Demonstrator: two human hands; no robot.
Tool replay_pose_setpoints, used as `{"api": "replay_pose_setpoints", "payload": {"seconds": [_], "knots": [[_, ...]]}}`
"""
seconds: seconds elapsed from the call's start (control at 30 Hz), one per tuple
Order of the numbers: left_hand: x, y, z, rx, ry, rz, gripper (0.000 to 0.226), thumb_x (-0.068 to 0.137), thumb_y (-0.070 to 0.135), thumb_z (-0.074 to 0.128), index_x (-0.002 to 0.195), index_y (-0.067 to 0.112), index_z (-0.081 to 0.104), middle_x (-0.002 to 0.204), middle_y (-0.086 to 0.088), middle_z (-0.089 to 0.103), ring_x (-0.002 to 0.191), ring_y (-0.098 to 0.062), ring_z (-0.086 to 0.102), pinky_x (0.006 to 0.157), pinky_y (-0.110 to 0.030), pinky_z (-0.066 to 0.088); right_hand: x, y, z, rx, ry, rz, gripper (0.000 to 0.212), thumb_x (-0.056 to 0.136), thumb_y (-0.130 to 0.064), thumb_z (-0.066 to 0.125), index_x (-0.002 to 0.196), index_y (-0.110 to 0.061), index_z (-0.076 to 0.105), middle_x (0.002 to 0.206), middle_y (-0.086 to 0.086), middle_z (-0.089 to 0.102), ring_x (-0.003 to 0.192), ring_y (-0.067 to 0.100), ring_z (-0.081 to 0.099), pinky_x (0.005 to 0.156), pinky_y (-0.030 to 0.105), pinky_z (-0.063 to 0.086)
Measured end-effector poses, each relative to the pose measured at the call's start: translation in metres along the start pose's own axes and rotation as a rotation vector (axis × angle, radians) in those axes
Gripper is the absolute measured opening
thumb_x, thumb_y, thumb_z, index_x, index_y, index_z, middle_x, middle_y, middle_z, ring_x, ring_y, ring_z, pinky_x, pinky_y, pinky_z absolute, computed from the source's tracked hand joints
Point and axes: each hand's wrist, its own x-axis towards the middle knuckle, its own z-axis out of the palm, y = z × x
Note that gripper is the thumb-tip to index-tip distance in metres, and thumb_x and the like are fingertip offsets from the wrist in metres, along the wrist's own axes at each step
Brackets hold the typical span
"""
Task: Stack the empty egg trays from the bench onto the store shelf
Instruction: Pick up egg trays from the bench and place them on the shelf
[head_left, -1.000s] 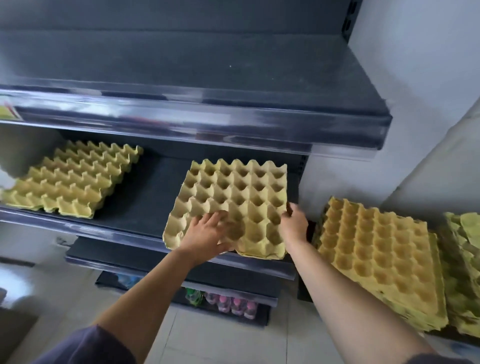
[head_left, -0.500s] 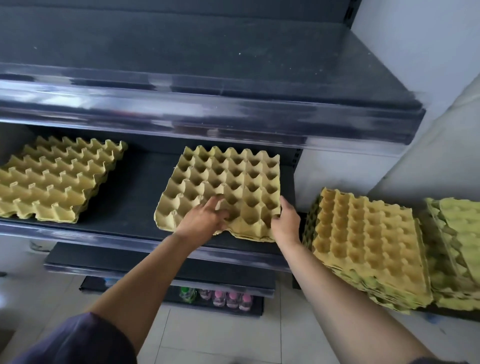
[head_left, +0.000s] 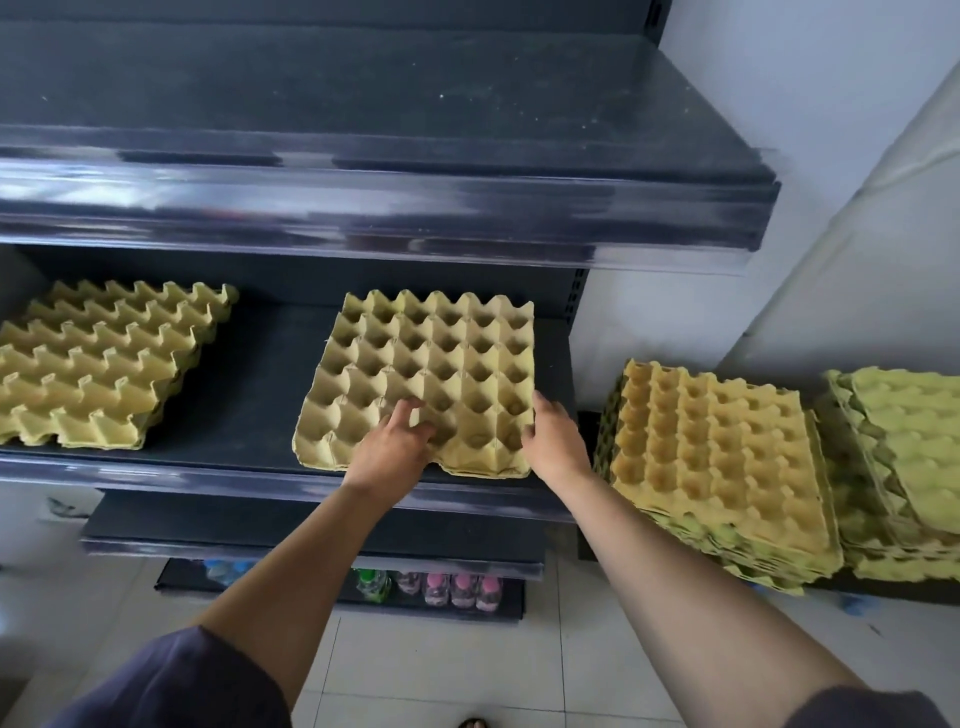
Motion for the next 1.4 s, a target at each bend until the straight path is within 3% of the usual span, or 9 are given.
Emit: {"api": "replay_pose_setpoints", "payload": {"seconds": [0.07, 0.2, 0.43, 0.8, 1.0, 1.13, 1.23, 1.3, 1.4], "knots": [[0.004, 0.01, -0.004, 0.047, 0.064, 0.008, 0.031, 0.092, 0.032, 0.05, 0.119, 0.019, 0.058, 0.136, -0.004, 0.037, 0.114, -0.028, 0.049, 0.091, -0.04, 0.043, -0.006, 0.011, -0.01, -0.054, 0.034, -0.036, 0.048, 0.098, -0.022, 0.043, 0.144, -0.013, 0.033, 0.136, 0.013, 0.046, 0.119, 0.033, 0.052, 0.093, 0.043, 0.049], [0.019, 0.048, -0.009, 0.147, 0.097, 0.134, 0.028, 0.09, 0.021, 0.043, 0.114, 0.02, 0.057, 0.128, -0.001, 0.049, 0.115, -0.023, 0.047, 0.093, -0.035, 0.036, -0.017, 0.046, -0.036, -0.248, 0.15, -0.083, 0.042, 0.099, -0.029, 0.041, 0.139, -0.017, 0.041, 0.132, 0.009, 0.051, 0.115, 0.029, 0.054, 0.09, 0.039, 0.05], [0.055, 0.152, -0.003, 0.107, 0.2, 0.342, 0.013, 0.085, 0.014, 0.052, 0.092, 0.012, 0.062, 0.096, -0.006, 0.063, 0.093, -0.028, 0.058, 0.083, -0.038, 0.045, -0.033, 0.143, -0.09, -0.364, 0.196, -0.013, 0.038, 0.097, -0.031, 0.04, 0.133, -0.019, 0.047, 0.128, 0.004, 0.055, 0.108, 0.028, 0.056, 0.083, 0.036, 0.048], [0.098, 0.334, 0.087, 0.043, -0.004, 0.423, 0.031, 0.093, 0.021, 0.041, 0.12, 0.021, 0.056, 0.115, 0.003, 0.059, 0.109, -0.019, 0.051, 0.091, -0.031, 0.037, -0.047, 0.323, -0.163, -0.314, 0.091, 0.166, 0.04, 0.098, -0.027, 0.041, 0.136, -0.017, 0.044, 0.129, 0.008, 0.053, 0.113, 0.03, 0.052, 0.088, 0.038, 0.048], [0.124, 0.341, 0.126, -0.087, -0.157, 0.169, 0.033, 0.091, 0.022, 0.047, 0.123, 0.024, 0.053, 0.125, 0.002, 0.052, 0.118, -0.02, 0.045, 0.093, -0.033, 0.037, -0.031, 0.371, -0.158, -0.136, 0.0, 0.286, 0.042, 0.097, -0.024, 0.045, 0.137, -0.011, 0.042, 0.13, 0.013, 0.048, 0.114, 0.032, 0.051, 0.094, 0.039, 0.045], [0.148, 0.323, 0.149, -0.168, -0.25, -0.225, 0.053, 0.088, 0.028, 0.053, 0.138, 0.03, 0.035, 0.146, -0.002, 0.029, 0.131, -0.027, 0.03, 0.103, -0.044, 0.031, -0.012, 0.388, -0.136, 0.04, -0.081, 0.456, 0.043, 0.097, -0.021, 0.046, 0.135, -0.003, 0.039, 0.127, 0.019, 0.051, 0.111, 0.034, 0.054, 0.086, 0.036, 0.046], [0.163, 0.31, 0.167, -0.332, -0.327, -0.489, 0.068, 0.086, 0.04, 0.058, 0.142, 0.026, 0.022, 0.149, -0.011, 0.016, 0.132, -0.036, 0.024, 0.105, -0.051, 0.026, 0.002, 0.394, -0.116, 0.206, -0.124, 0.597, 0.049, 0.097, -0.021, 0.046, 0.141, -0.003, 0.032, 0.12, 0.019, 0.059, 0.104, 0.034, 0.059, 0.078, 0.034, 0.048], [0.168, 0.302, 0.177, -0.455, -0.36, -0.562, 0.073, 0.084, 0.041, 0.06, 0.143, 0.022, 0.021, 0.144, -0.016, 0.022, 0.126, -0.04, 0.033, 0.103, -0.053, 0.031, 0.009, 0.395, -0.106, 0.218, -0.1, 0.646, 0.047, 0.097, -0.022, 0.045, 0.139, -0.003, 0.035, 0.118, 0.018, 0.06, 0.105, 0.035, 0.058, 0.084, 0.037, 0.049], [0.168, 0.297, 0.181, -0.406, -0.332, -0.555, 0.065, 0.085, 0.036, 0.06, 0.138, 0.022, 0.027, 0.132, -0.016, 0.032, 0.115, -0.039, 0.04, 0.098, -0.05, 0.035, 0.013, 0.392, -0.099, 0.141, 0.087, 0.672, 0.033, 0.094, -0.013, 0.042, 0.126, -0.003, 0.046, 0.104, 0.017, 0.063, 0.096, 0.035, 0.06, 0.072, 0.035, 0.046]]}}
